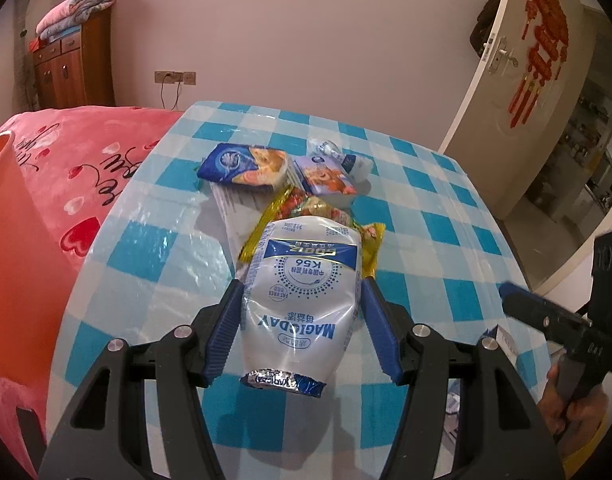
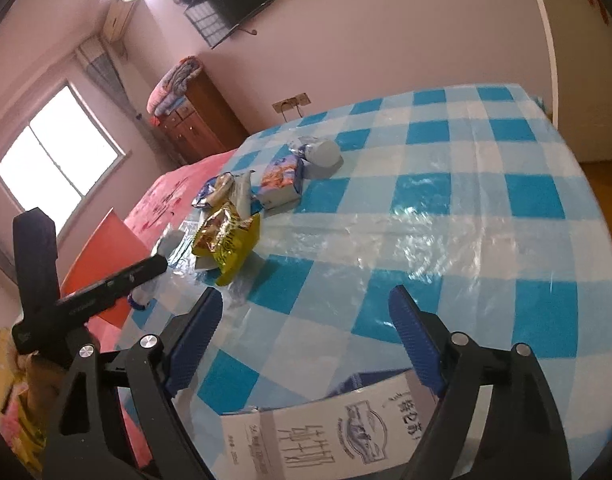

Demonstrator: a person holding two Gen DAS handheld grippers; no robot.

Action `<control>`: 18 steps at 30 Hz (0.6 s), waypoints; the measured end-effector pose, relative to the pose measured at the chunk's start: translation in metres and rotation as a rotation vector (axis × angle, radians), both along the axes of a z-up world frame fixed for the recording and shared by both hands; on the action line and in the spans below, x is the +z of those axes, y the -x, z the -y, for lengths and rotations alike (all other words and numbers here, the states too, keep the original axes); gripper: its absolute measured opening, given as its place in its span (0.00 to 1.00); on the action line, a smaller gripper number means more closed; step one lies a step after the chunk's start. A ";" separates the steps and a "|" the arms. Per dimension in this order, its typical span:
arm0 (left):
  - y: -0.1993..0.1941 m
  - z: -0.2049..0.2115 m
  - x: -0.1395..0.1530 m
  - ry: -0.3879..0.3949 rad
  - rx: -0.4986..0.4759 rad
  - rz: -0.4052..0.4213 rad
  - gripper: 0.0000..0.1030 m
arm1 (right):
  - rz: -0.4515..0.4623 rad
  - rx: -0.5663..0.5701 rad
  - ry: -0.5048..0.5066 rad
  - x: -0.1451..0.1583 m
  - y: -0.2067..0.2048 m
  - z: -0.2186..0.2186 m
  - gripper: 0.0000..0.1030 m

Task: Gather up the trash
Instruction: 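Grasp the yellow chip bag with the right tool while the left tool holds the MAGICDAY bag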

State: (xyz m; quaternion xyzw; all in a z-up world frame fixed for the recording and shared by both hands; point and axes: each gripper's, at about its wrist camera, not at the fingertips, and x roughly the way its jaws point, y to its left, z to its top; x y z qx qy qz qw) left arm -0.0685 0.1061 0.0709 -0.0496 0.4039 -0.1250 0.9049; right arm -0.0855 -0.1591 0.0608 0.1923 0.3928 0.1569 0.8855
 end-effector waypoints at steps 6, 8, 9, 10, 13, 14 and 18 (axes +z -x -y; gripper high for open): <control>0.011 -0.012 -0.005 0.001 0.024 0.003 0.59 | 0.006 0.124 0.107 0.011 -0.026 -0.044 0.82; 0.013 -0.019 -0.006 0.000 0.038 0.006 0.59 | 0.008 0.165 0.133 0.014 -0.038 -0.060 0.80; 0.014 -0.021 -0.007 0.001 0.042 0.004 0.59 | 0.011 0.186 0.151 0.016 -0.045 -0.069 0.79; 0.015 -0.026 -0.008 0.008 0.053 -0.002 0.59 | 0.016 0.205 0.171 0.017 -0.051 -0.078 0.79; 0.016 -0.034 -0.011 0.013 0.069 -0.009 0.59 | 0.024 0.264 0.226 0.016 -0.069 -0.102 0.79; 0.016 -0.037 -0.012 0.010 0.074 -0.008 0.59 | 0.027 0.280 0.244 0.015 -0.073 -0.109 0.79; 0.016 -0.046 -0.015 0.003 0.093 -0.013 0.59 | 0.053 0.348 0.311 0.012 -0.089 -0.133 0.79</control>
